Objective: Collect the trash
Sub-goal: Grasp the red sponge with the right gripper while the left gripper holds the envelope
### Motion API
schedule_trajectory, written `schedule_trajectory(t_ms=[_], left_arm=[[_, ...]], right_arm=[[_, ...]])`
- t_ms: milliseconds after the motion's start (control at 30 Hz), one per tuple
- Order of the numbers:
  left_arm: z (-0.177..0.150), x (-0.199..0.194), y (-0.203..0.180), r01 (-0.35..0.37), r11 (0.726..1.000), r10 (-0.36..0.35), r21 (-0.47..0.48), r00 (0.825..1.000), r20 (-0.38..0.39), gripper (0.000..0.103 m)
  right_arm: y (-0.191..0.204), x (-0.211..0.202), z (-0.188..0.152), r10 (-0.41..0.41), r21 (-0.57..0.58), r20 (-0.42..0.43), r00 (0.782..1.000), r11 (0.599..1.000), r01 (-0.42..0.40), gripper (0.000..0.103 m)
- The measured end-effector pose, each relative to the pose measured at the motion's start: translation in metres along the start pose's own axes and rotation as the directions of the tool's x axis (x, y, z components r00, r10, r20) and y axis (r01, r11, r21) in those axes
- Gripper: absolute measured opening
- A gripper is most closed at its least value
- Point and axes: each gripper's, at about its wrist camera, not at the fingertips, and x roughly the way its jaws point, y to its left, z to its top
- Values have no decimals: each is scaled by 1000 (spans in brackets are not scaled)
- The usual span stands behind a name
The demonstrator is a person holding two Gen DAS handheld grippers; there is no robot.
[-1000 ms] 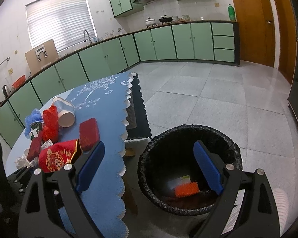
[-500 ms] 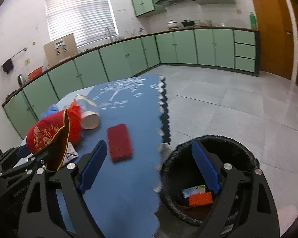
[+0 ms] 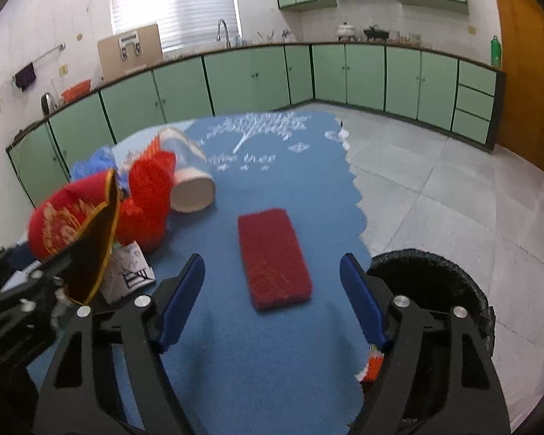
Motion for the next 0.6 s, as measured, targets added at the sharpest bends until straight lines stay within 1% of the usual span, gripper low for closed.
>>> schedule_trajectory(t_ms=[33,133,233,267,300,400,600], left_arm=[[0,1,1,4,1000,-4,-4,1000,-1,62],[0,1,3,9,1000,-9,-2,1000,4,62],[0,1,4,14,1000,-14,-4,1000,5,62],[0,1,5,16,1000,-16,-7,1000,7,62],[1,0,5,17,1000,-17,-8,1000,7,62],[2,-2,5,18,1000,-18,-6,1000,16,62],[8,-14,-2,31,999,-31,8,998,49,62]], right_arm=[[0,3,-1,-5,-2,-12,1000,1000,5,71],[-1,14,-6,-13,-1,-68,998,1000,13,63],[-1,15,-8,-18,-4,-75,997,1000,18,55],[-1,15,-8,-20,-10,-74,997,1000,20,46],[-2,14,-7,-21,-16,-72,997,1000,19,40],[-5,11,-4,4,1,-73,997,1000,-4,39],[-10,-17,5,-12,-10,-4,1000,1000,12,39]])
